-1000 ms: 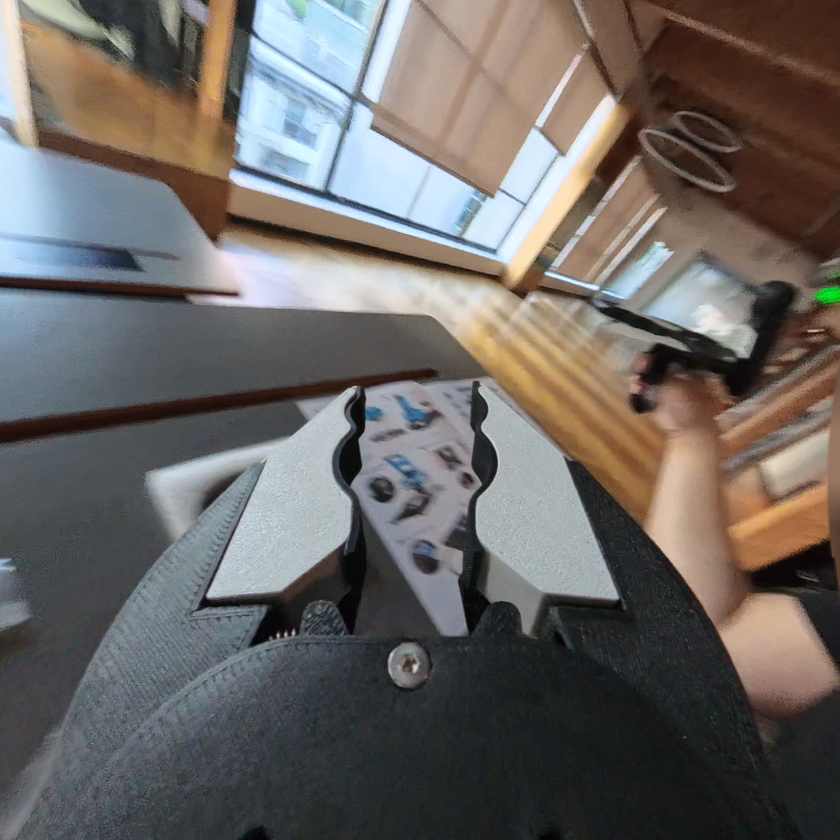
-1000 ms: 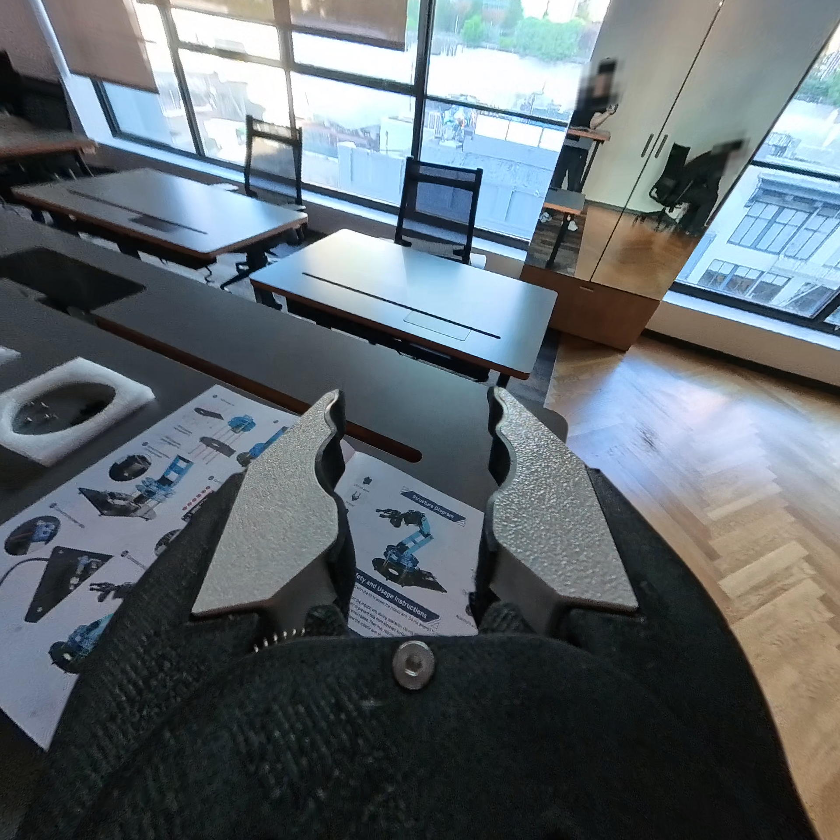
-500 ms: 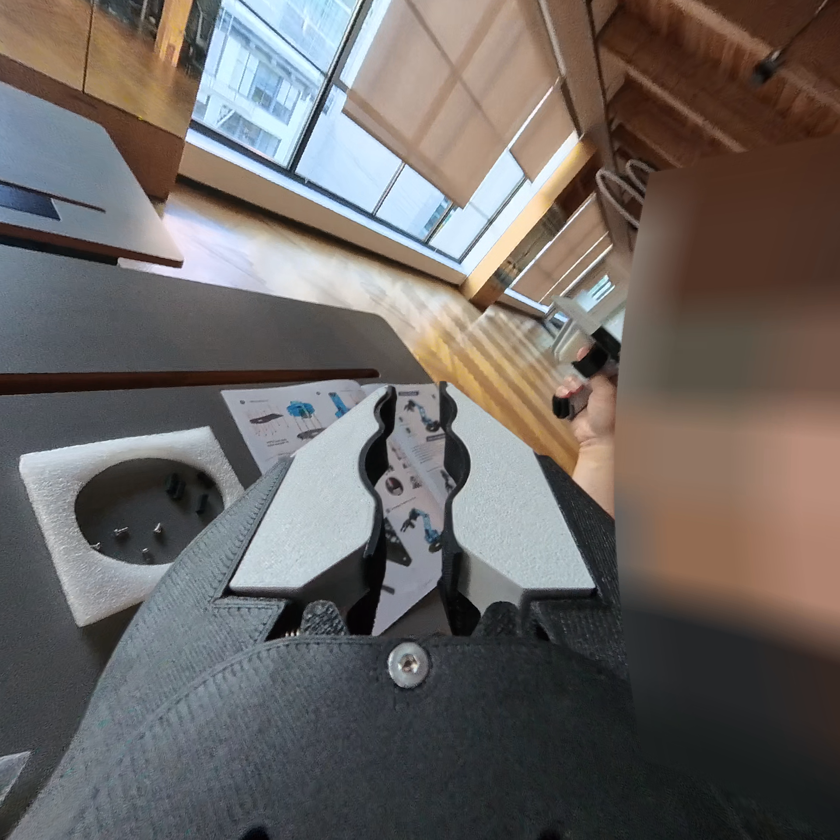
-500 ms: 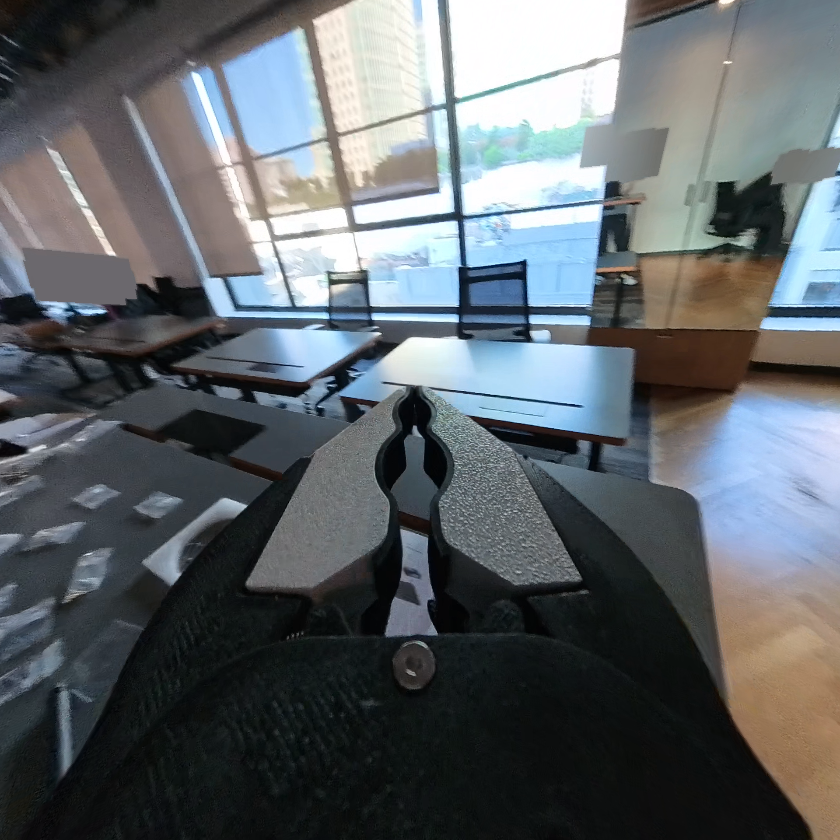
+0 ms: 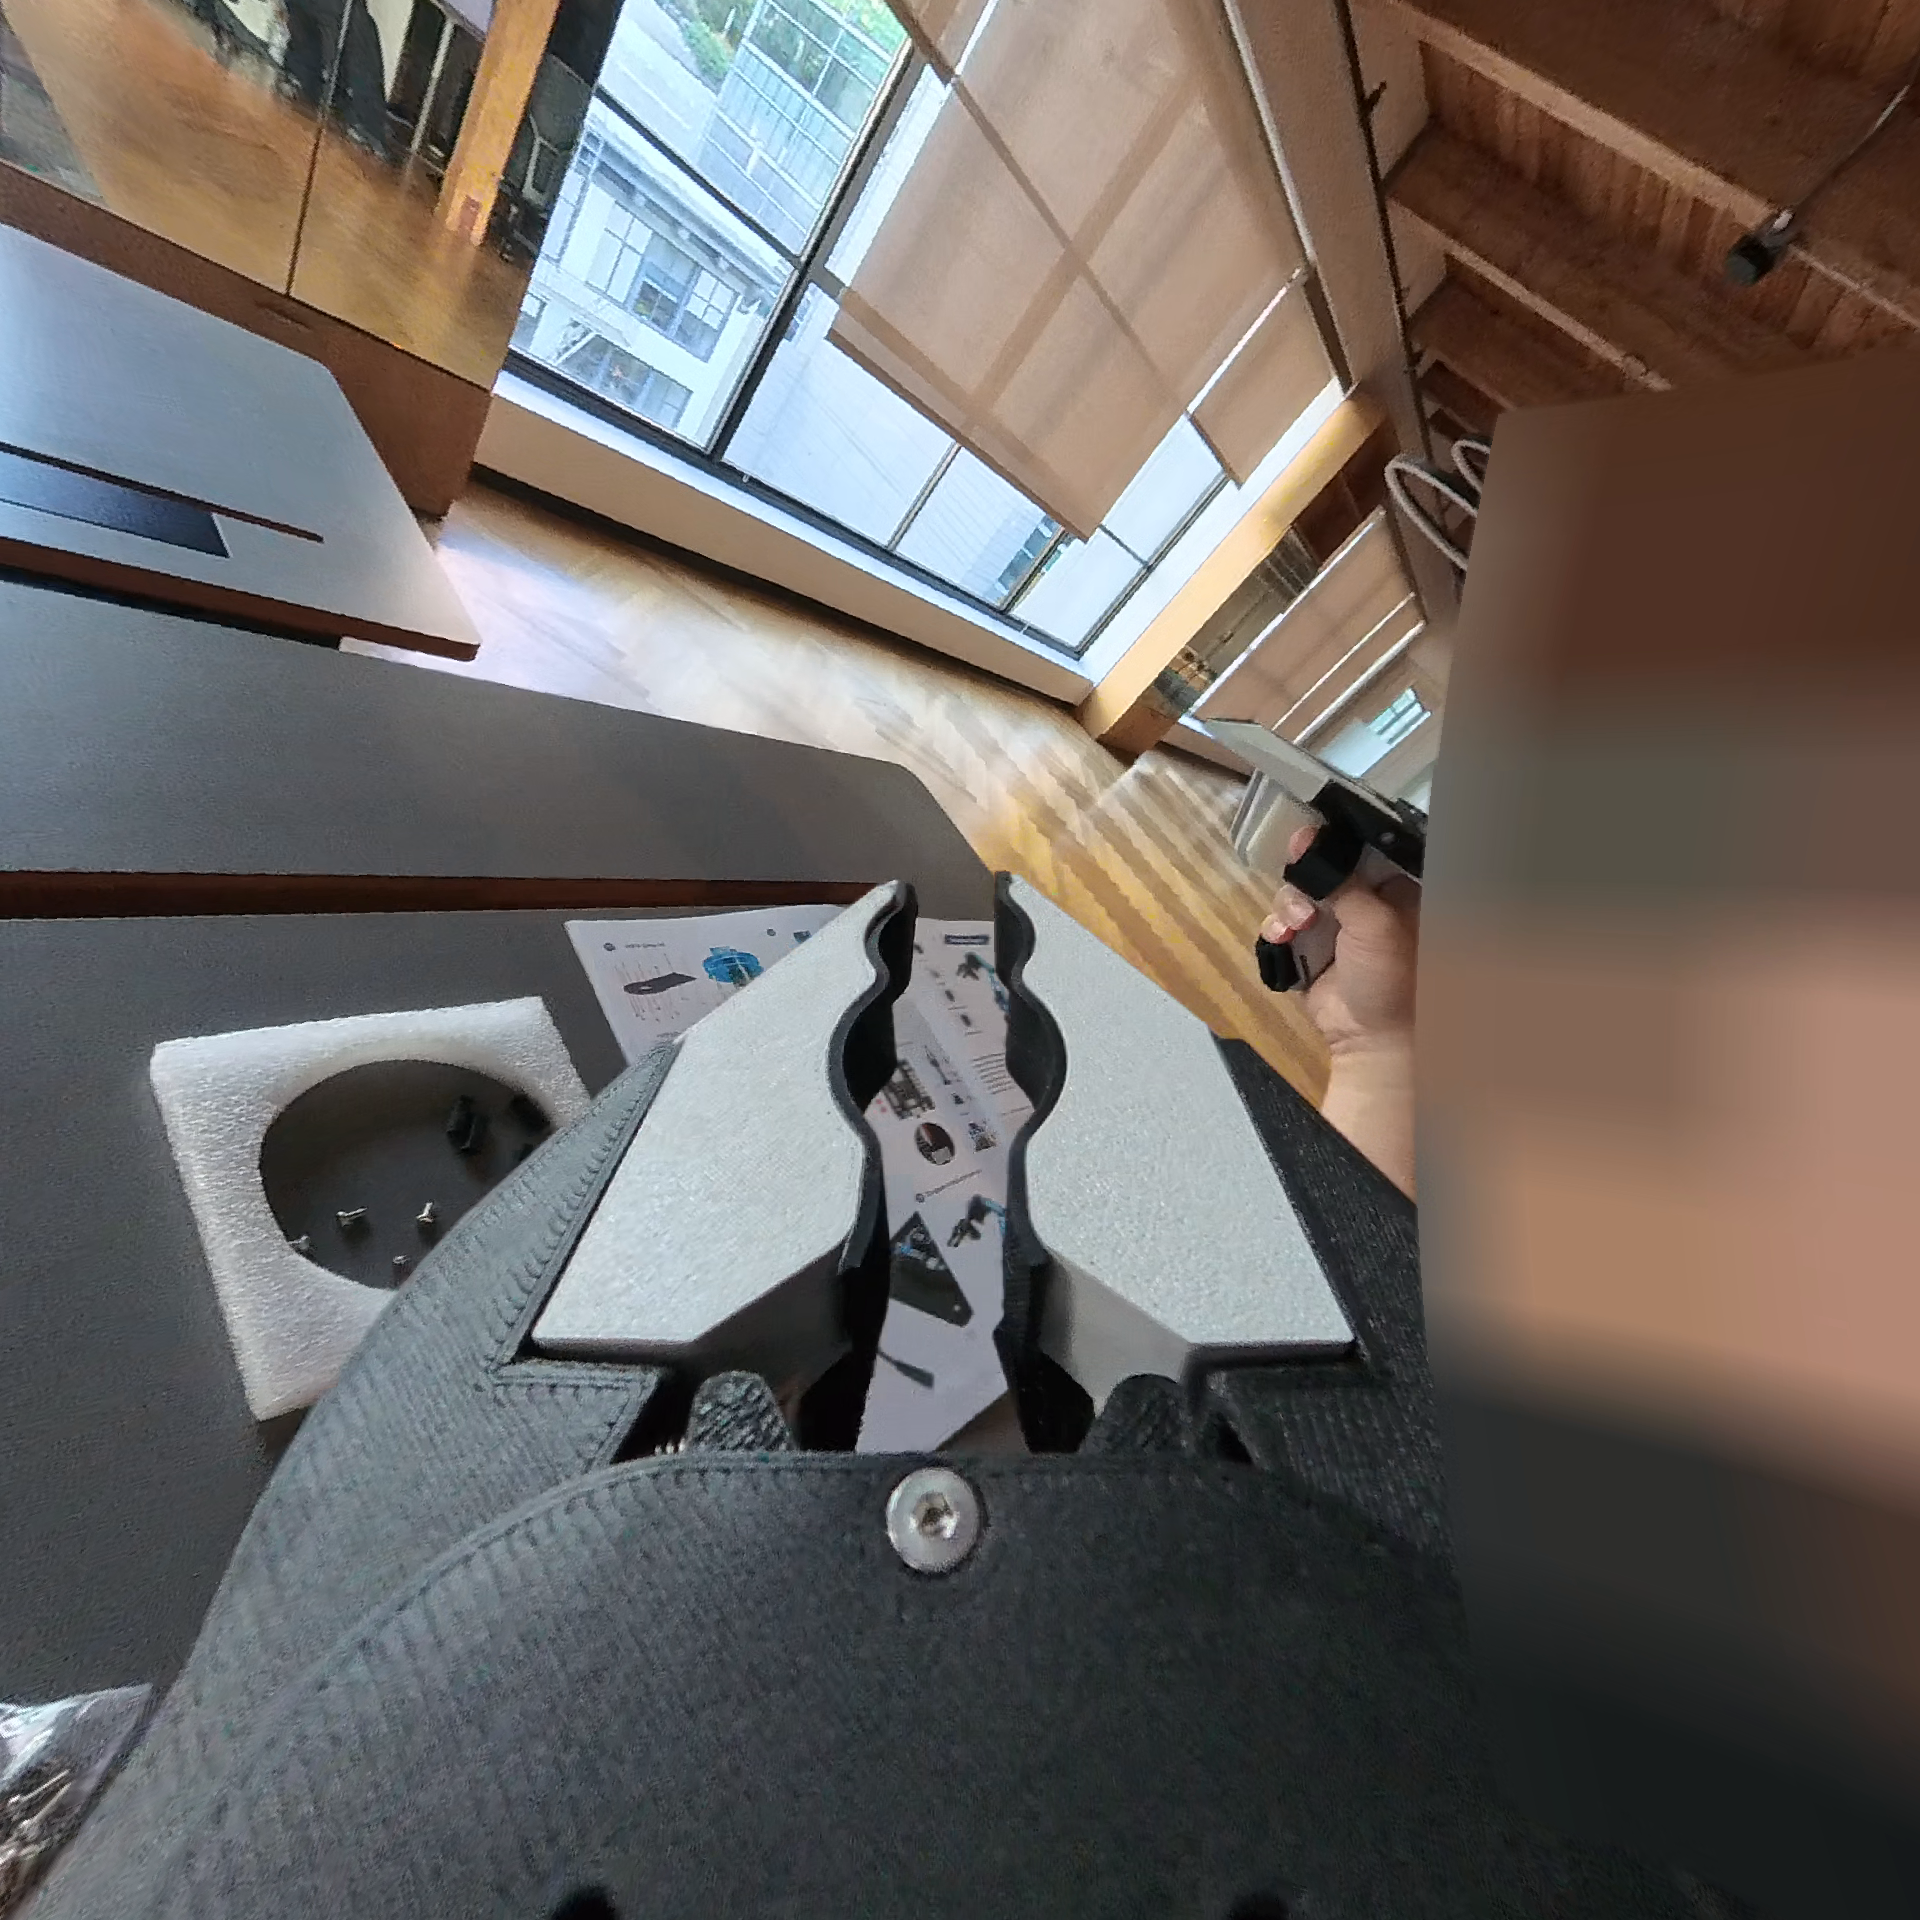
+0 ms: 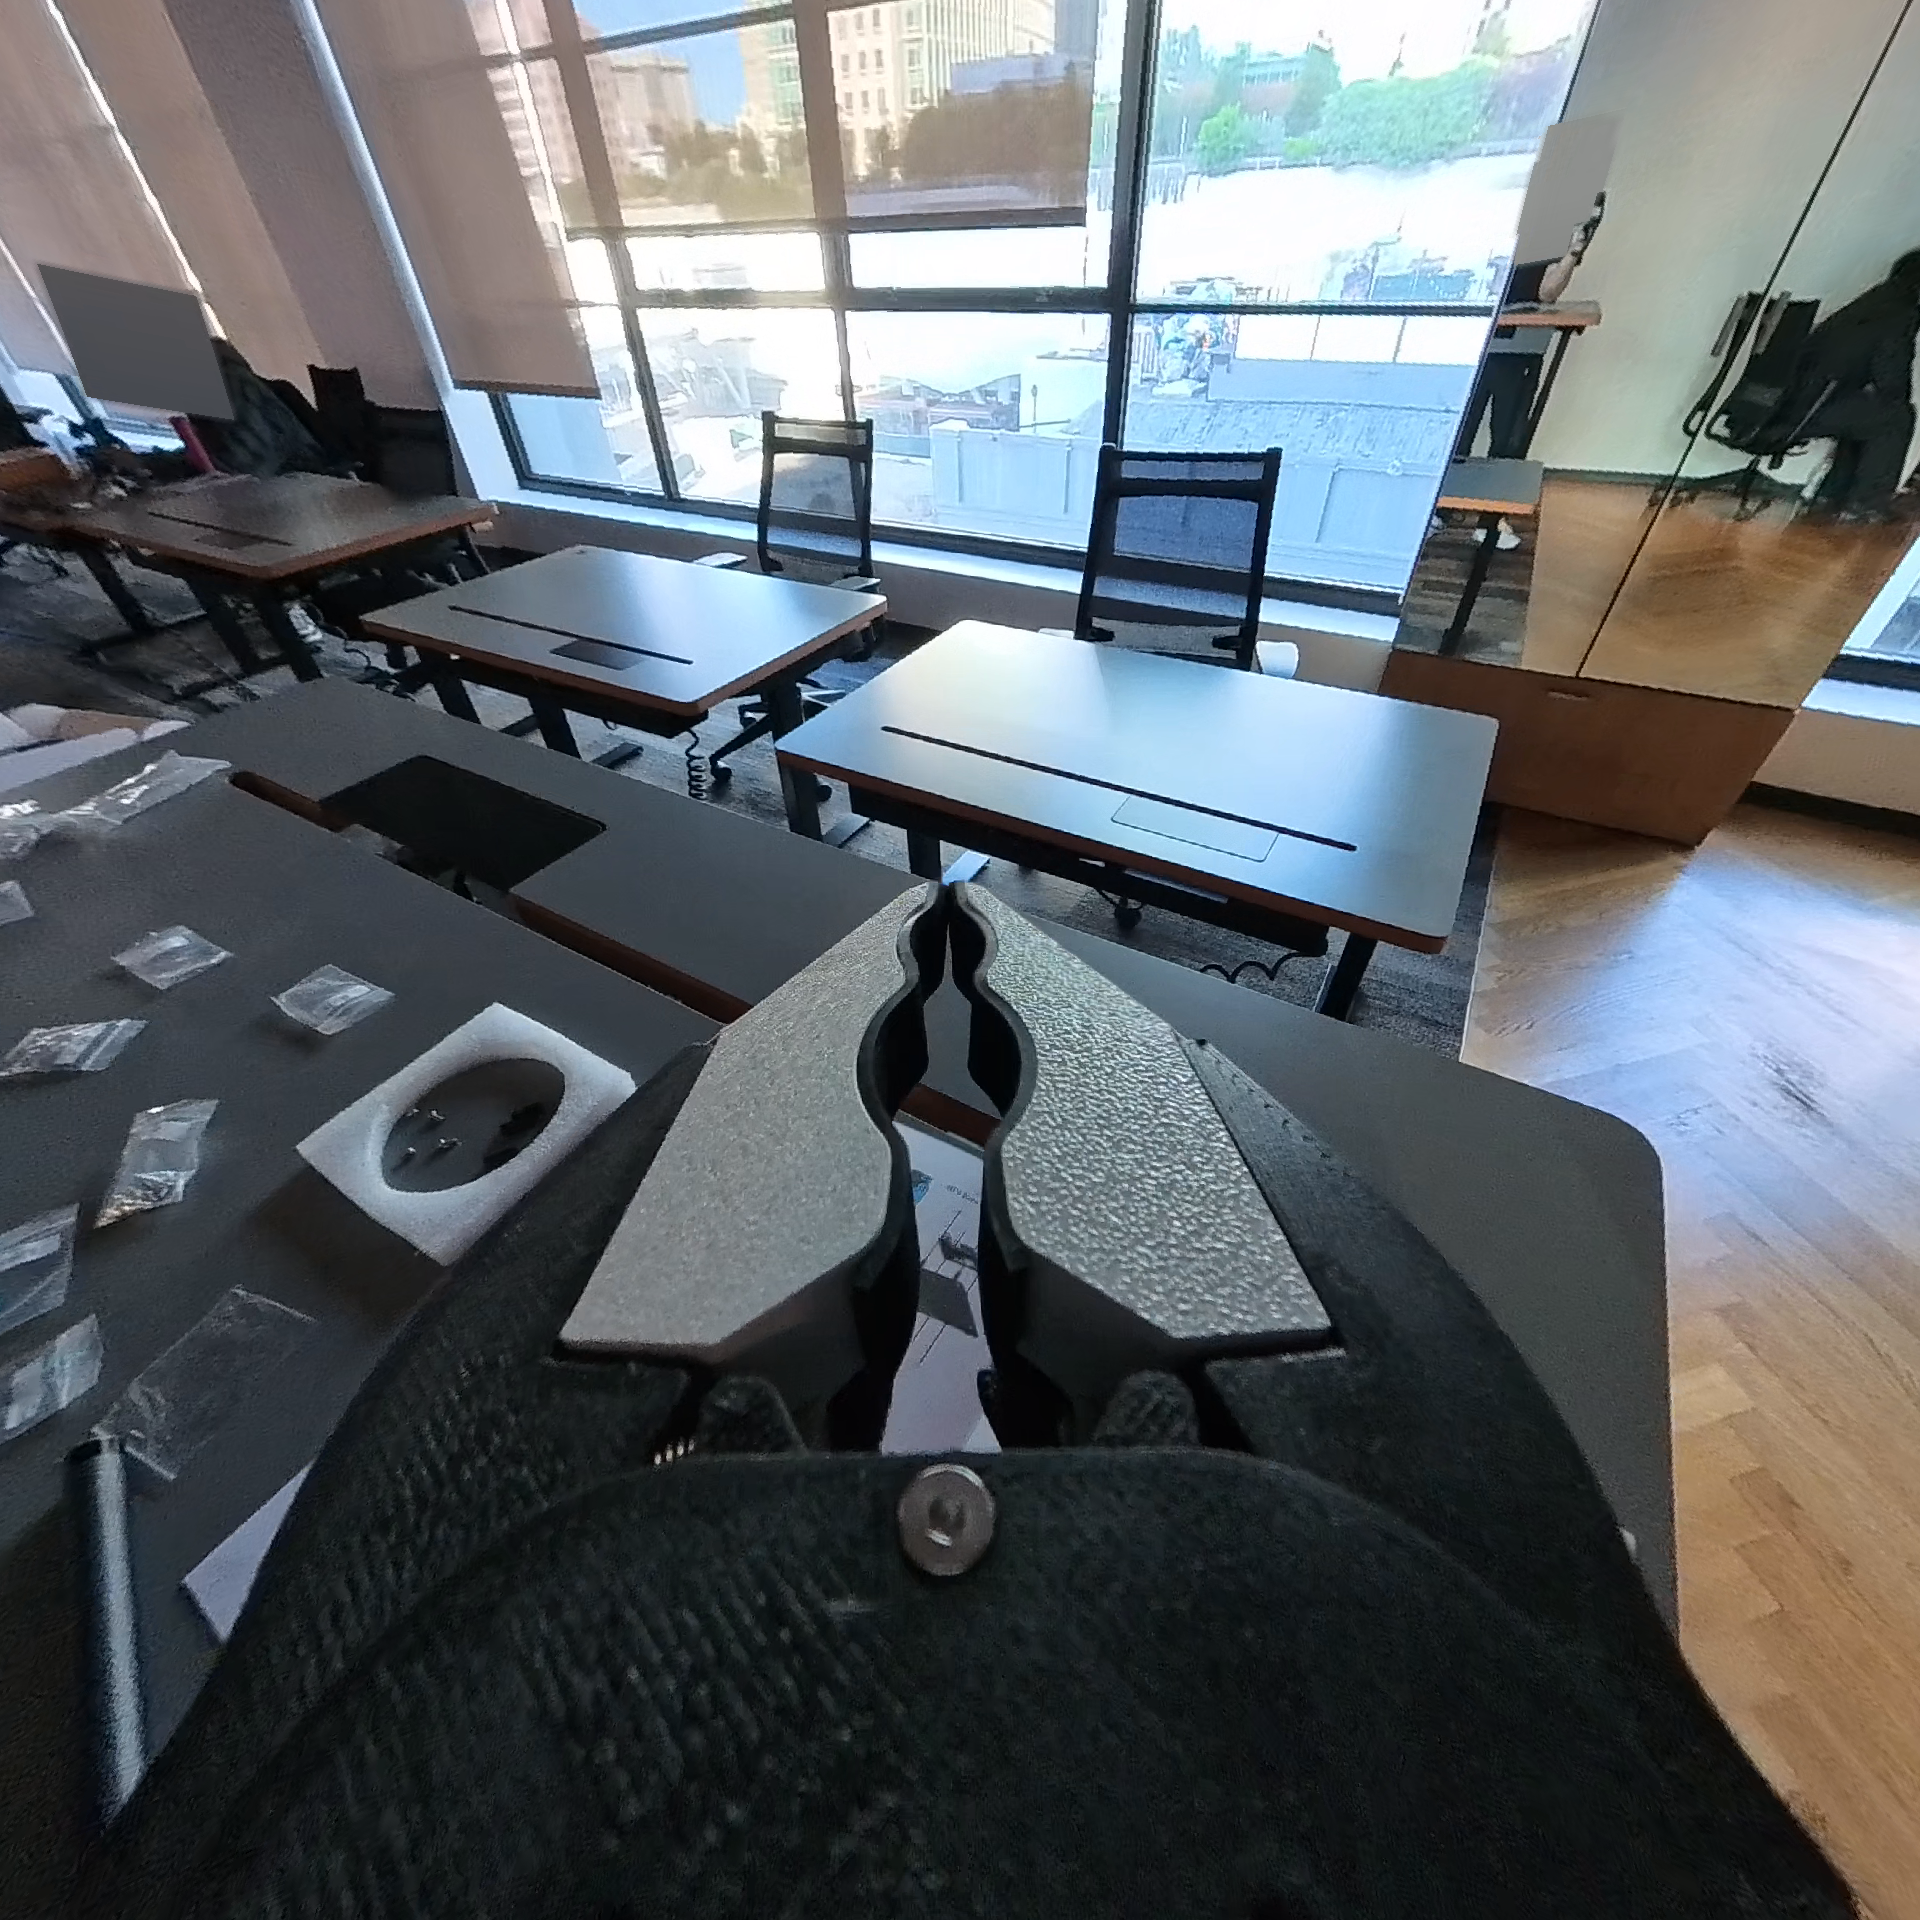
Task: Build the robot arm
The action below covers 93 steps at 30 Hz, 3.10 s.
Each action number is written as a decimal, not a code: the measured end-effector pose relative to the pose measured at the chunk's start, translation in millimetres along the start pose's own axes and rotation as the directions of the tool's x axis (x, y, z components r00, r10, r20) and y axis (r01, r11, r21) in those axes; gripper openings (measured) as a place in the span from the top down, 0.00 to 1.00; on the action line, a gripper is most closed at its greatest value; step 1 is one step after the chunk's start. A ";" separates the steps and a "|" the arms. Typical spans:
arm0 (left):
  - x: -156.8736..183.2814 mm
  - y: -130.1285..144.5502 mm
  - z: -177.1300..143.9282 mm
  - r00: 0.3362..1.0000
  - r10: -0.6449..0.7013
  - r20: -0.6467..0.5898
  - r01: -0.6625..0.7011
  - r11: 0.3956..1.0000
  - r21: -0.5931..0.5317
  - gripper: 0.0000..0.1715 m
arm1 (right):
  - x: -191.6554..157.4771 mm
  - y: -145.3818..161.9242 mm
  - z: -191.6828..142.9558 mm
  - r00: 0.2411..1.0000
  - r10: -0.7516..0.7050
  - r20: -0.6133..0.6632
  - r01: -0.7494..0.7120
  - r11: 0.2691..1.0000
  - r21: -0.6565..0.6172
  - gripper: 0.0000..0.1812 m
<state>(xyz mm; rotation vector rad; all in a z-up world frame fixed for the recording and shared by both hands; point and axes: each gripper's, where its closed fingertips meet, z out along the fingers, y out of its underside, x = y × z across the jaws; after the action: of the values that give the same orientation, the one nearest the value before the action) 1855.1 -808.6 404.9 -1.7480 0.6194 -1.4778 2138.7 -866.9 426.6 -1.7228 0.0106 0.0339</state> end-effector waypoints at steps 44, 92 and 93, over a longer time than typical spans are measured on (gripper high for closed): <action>253.0 225.9 -499.9 0.459 0.001 0.888 -0.432 0.874 0.222 0.95 | -333.2 -25.9 -66.7 0.643 -0.283 0.712 0.222 0.958 0.180 0.88; -291.9 -80.3 -1476.9 0.134 -0.039 0.990 -0.393 0.915 0.089 0.86 | -1469.5 147.4 375.6 0.496 -0.332 0.802 0.466 0.881 0.077 0.91; -308.5 -103.3 -1489.4 0.161 -0.007 0.987 -0.402 0.913 0.072 0.86 | -1473.6 144.7 389.8 0.522 -0.330 0.786 0.463 0.884 0.063 0.91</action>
<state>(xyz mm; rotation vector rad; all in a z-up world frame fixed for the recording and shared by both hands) 331.7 -858.7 374.8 -1.7981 -0.1390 0.0313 655.5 -521.9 266.9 -1.6934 -1.0860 0.4635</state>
